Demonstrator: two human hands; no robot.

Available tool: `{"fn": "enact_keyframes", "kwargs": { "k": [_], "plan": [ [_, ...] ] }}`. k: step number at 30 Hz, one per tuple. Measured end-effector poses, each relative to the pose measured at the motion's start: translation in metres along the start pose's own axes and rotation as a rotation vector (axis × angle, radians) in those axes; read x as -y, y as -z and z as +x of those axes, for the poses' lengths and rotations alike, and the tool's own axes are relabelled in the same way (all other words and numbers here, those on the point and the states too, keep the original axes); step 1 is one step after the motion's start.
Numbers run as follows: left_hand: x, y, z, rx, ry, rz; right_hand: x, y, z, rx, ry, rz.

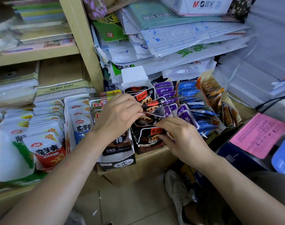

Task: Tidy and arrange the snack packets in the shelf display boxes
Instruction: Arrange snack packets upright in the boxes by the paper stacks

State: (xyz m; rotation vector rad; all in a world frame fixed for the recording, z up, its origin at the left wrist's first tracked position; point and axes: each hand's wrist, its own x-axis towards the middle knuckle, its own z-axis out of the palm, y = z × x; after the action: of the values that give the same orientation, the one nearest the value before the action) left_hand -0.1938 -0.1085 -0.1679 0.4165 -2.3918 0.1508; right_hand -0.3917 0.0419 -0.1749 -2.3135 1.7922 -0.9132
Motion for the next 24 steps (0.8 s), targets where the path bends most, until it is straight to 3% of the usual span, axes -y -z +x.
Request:
{"fn": "enact_keyframes", "kwargs": {
  "k": [4, 9, 13, 17, 20, 24],
  "plan": [
    [0.000, 0.001, -0.001, 0.035, 0.132, -0.094, 0.004, 0.000, -0.001, -0.024, -0.062, 0.078],
    [-0.001, 0.003, -0.007, 0.038, 0.223, -0.196, 0.003, 0.011, 0.025, -0.266, -0.368, 0.441],
    [-0.004, 0.007, -0.009, 0.041, 0.232, -0.229, -0.028, 0.014, 0.058, -0.130, -0.512, 0.534],
    [-0.008, 0.010, -0.012, 0.059, 0.282, -0.287, -0.040, 0.020, 0.072, 0.061, -0.421, 0.572],
    [-0.011, 0.013, -0.013, 0.075, 0.297, -0.295, -0.040, 0.024, 0.076, 0.149, -0.310, 0.442],
    [-0.015, 0.016, -0.014, -0.015, 0.371, -0.282, -0.039, 0.017, 0.081, -0.031, -0.358, 0.384]
  ]
}}
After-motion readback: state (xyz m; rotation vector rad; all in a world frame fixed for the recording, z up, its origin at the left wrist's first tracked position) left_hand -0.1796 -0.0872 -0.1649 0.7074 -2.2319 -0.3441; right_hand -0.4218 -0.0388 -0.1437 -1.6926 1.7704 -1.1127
